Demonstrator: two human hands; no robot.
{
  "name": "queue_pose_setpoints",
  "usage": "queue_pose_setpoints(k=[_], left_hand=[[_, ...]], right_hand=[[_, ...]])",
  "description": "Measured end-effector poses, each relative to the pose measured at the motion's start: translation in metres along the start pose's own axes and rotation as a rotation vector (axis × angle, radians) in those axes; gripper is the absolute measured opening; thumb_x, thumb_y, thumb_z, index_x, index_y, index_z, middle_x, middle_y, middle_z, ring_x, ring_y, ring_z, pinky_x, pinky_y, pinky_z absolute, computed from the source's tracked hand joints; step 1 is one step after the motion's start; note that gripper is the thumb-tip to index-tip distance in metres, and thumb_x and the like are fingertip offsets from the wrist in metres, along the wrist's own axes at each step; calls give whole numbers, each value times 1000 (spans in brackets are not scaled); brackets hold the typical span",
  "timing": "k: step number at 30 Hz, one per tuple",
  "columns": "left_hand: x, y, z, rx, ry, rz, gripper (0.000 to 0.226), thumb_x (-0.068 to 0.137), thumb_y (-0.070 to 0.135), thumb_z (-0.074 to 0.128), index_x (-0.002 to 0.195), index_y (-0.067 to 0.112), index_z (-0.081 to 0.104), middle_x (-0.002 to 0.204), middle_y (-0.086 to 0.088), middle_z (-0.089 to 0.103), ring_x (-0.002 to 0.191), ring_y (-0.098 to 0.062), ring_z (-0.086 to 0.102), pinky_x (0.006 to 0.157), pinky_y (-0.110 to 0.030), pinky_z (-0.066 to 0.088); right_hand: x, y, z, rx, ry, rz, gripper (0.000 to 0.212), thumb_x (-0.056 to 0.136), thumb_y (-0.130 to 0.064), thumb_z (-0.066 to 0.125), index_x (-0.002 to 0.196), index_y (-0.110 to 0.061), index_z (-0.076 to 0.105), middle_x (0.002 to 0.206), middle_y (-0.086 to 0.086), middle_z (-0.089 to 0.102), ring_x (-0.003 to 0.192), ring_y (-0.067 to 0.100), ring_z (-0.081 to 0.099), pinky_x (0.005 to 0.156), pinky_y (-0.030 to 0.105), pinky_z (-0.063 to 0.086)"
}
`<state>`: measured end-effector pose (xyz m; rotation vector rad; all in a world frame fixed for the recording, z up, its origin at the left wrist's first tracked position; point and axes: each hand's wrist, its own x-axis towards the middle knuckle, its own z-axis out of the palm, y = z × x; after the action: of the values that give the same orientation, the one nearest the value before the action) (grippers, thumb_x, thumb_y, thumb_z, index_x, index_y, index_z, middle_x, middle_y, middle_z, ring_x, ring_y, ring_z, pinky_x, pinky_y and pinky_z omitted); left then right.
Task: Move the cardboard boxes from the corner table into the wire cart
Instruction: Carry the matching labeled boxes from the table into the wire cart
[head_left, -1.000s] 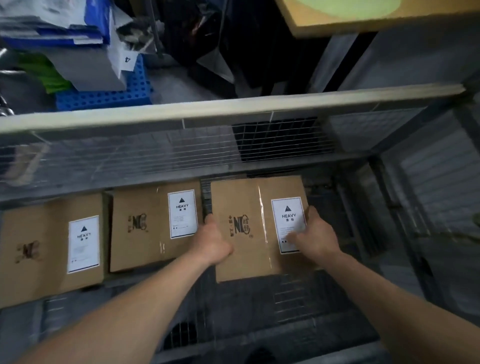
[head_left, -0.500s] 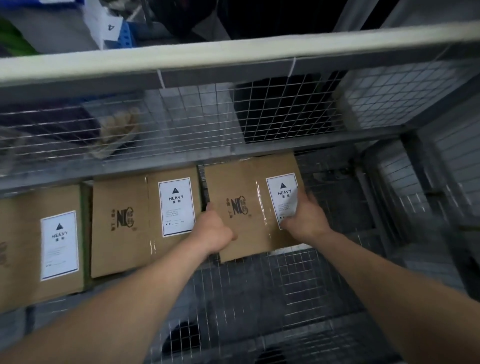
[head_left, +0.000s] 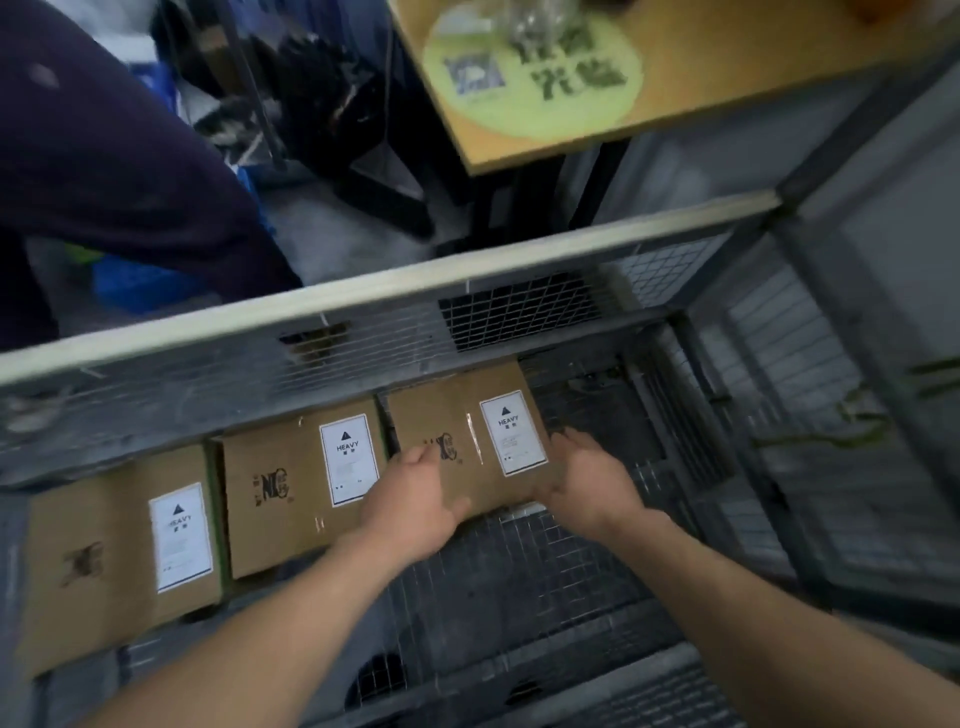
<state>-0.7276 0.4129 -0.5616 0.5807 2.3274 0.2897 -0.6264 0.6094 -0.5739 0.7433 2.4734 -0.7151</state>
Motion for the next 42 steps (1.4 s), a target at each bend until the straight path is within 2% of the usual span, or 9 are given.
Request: queue_pose_setpoints(k=[6,10,12,15,20,26,32,38,42], left_hand=[[-91,63,-68,155,75,126,79,93,59,54,154,15,30,158,-3,35,143,-23,36,112,-39,39],[-148,108,-108,240,144,207,77,93,64,50,153,17,33,156,-3,38,144,-22,35,115,-45,36],[-174,129,-126,273,181,251,77,93,65,49,153,19,34,156,-2,39,143,-23,36,115,-46,36],[-205,157,-150,313,246,336,75,91,67,49,148,20,40,152,-1,45,139,-22,41,112,-47,39],[-245,195,-172,378,279,503,72,90,69,47,144,21,44,147,1,48,136,-21,44,107,-46,43],[-306,231,-178,409,262,781,70,91,69,47,140,20,45,146,0,48,136,-21,44,106,-47,44],[-380,264,-158,403,230,1053,75,90,70,49,146,20,43,149,0,48,136,-21,45,105,-43,45],[-463,290,-104,443,126,1274,72,87,71,51,136,20,50,142,0,53,132,-22,49,100,-40,46],[-520,300,-63,494,44,1387,73,88,71,50,140,20,48,143,-2,53,130,-25,51,100,-41,46]], right_hand=[[-94,-15,-93,-89,97,24,59,92,-54,59,135,-14,52,144,6,53,137,26,45,109,44,43],[-158,-22,-156,-101,161,23,37,89,-55,58,102,-21,50,117,2,60,113,25,58,86,37,47],[-190,-25,-182,-107,201,31,41,91,-55,58,110,-20,53,124,5,62,115,26,57,87,37,48],[-238,-31,-212,-108,273,64,57,91,-57,57,129,-15,54,134,8,60,124,27,55,99,41,49],[-318,-32,-237,-109,401,163,52,91,-62,54,121,-20,55,129,5,62,120,26,57,93,38,48],[-429,-36,-238,-56,544,379,69,93,-64,53,143,-16,47,146,7,53,135,28,48,106,42,45],[-546,-42,-208,17,682,589,69,92,-62,56,141,-14,50,144,9,55,133,29,51,106,42,45],[-662,-37,-157,75,757,838,70,90,-63,56,141,-16,49,143,8,56,132,29,52,107,44,44],[-738,-38,-116,132,802,996,73,91,-64,55,146,-16,46,145,7,55,133,29,51,108,46,44]])
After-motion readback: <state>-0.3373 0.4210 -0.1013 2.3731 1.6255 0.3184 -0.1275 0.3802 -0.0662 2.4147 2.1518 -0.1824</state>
